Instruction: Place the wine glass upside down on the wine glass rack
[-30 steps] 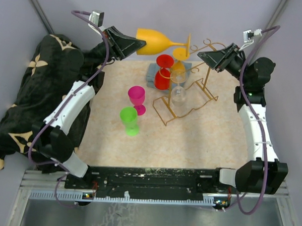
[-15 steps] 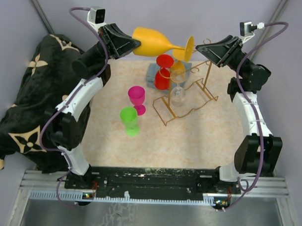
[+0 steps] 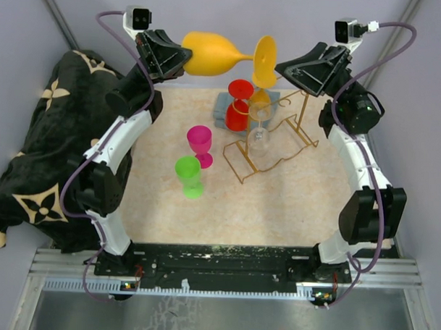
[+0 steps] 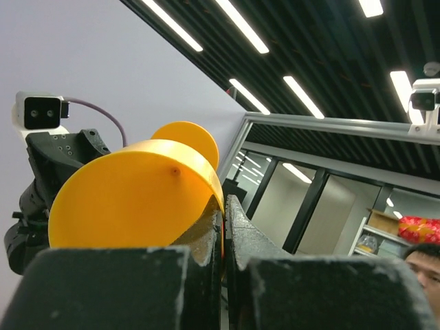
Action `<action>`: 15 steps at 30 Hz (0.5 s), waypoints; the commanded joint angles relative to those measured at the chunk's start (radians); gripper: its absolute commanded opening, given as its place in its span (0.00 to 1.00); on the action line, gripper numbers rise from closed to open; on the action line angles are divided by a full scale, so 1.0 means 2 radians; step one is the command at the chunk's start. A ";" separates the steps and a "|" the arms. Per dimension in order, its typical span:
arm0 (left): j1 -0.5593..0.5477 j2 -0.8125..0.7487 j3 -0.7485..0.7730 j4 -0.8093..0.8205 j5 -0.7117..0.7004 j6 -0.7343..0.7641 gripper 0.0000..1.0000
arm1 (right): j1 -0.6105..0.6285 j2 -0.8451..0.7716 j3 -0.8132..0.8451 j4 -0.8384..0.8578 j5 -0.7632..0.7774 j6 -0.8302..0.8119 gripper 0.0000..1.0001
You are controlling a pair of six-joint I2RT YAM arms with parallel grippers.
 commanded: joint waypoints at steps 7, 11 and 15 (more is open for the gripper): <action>0.001 -0.006 0.008 0.086 -0.030 -0.042 0.00 | 0.046 0.018 0.069 0.078 0.038 0.028 0.40; 0.001 -0.008 0.006 0.088 -0.029 -0.044 0.00 | 0.063 0.020 0.089 0.052 0.033 0.011 0.41; 0.001 -0.012 -0.003 0.089 -0.032 -0.042 0.00 | 0.072 0.022 0.095 0.045 0.034 0.005 0.41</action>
